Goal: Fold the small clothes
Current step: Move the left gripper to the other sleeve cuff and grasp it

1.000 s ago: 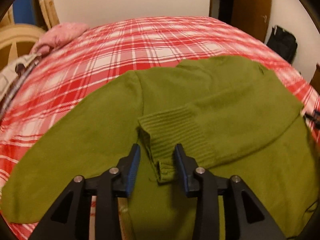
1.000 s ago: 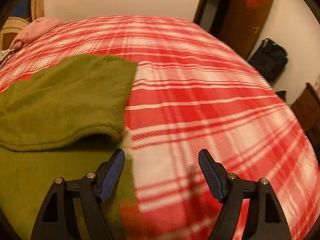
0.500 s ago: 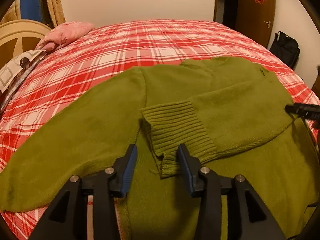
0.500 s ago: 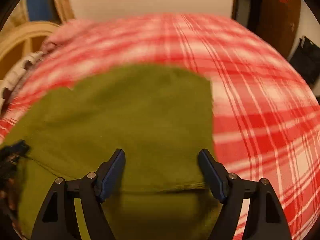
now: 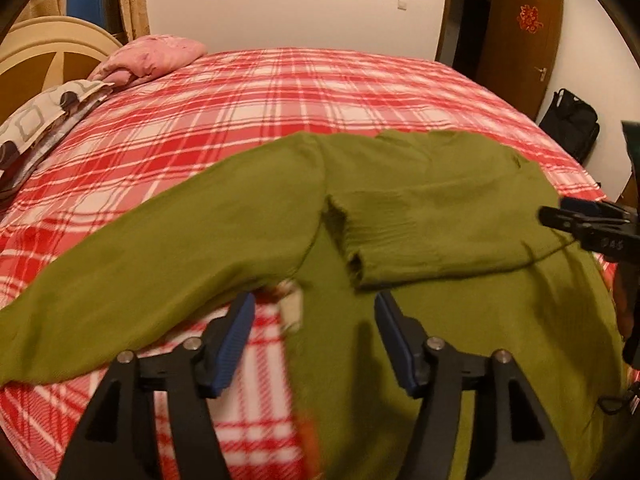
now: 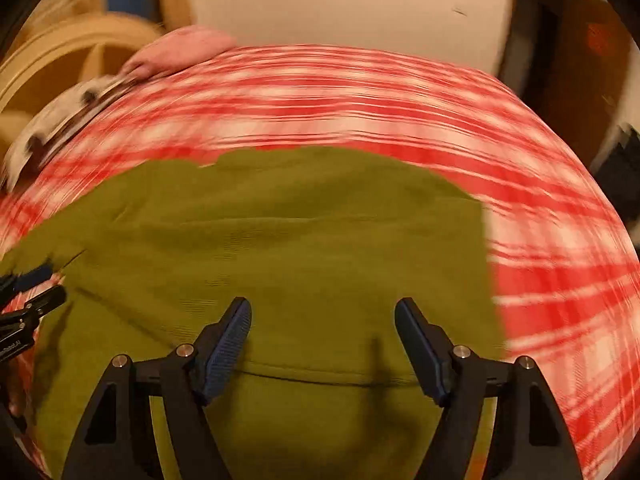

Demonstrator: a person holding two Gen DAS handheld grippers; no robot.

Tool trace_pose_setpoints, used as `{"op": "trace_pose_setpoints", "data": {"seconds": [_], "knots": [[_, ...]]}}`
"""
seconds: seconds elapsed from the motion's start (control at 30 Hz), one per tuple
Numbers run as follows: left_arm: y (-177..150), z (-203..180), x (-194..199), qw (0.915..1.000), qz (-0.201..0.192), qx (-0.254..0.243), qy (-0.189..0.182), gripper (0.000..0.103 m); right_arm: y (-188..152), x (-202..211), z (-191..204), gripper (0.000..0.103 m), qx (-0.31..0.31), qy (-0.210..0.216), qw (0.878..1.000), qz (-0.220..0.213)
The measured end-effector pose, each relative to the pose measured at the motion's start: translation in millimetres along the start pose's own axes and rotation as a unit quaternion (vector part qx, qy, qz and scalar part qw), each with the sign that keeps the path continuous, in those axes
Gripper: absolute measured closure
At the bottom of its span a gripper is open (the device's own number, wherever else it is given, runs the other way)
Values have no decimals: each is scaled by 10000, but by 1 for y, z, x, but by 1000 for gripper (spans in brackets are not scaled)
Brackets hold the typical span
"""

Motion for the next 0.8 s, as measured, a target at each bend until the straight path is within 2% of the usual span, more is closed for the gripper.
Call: {"op": "trace_pose_setpoints", "data": {"seconds": [0.07, 0.1, 0.2, 0.27, 0.3, 0.4, 0.47, 0.63, 0.7, 0.8], "knots": [[-4, 11, 3, 9999, 21, 33, 116, 35, -6, -15, 17, 29, 92, -5, 9998, 199], [-5, 15, 5, 9999, 24, 70, 137, 35, -15, -27, 22, 29, 65, 26, 9990, 441], [-8, 42, 20, 9993, -108, 262, 225, 35, -22, -20, 27, 29, 353, -210, 9986, 320], [-10, 60, 30, 9985, -233, 329, 359, 29, -24, -15, 25, 29, 309, -85, 9986, 421], [-12, 76, 37, 9973, -298, 383, 549, 29, -24, -11, 24, 29, 302, -41, 9987, 417], [-20, 115, 52, 9939, -379, 628, 828, 28, -23, 3, 30, 28, 255, 19, 9995, 171], [-27, 137, 59, 9909, -389, 781, 1024, 28, -19, 6, 43, 28, 250, 213, 9994, 83], [-56, 217, 90, 9740, -429, 1459, 1679, 28, -3, -4, 87, 28, 441, 525, 9975, -192], [-70, 245, 102, 9647, -452, 1729, 1933, 27, 5, -15, 99, 28, 293, 711, 9969, -144], [-85, 275, 109, 9557, -445, 1963, 2146, 27, 14, -31, 121, 28, 206, 1106, 9936, 48]]}}
Point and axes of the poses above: each gripper's, at about its wrist camera, not at the fingertips, and x roughly against the way its jaws point, z to its left, y to its top, the point moved 6 cm from there along -x, roughly the way its jaws point, and after that the axes turned 2 degrees about -y, right-handed, at the moved point
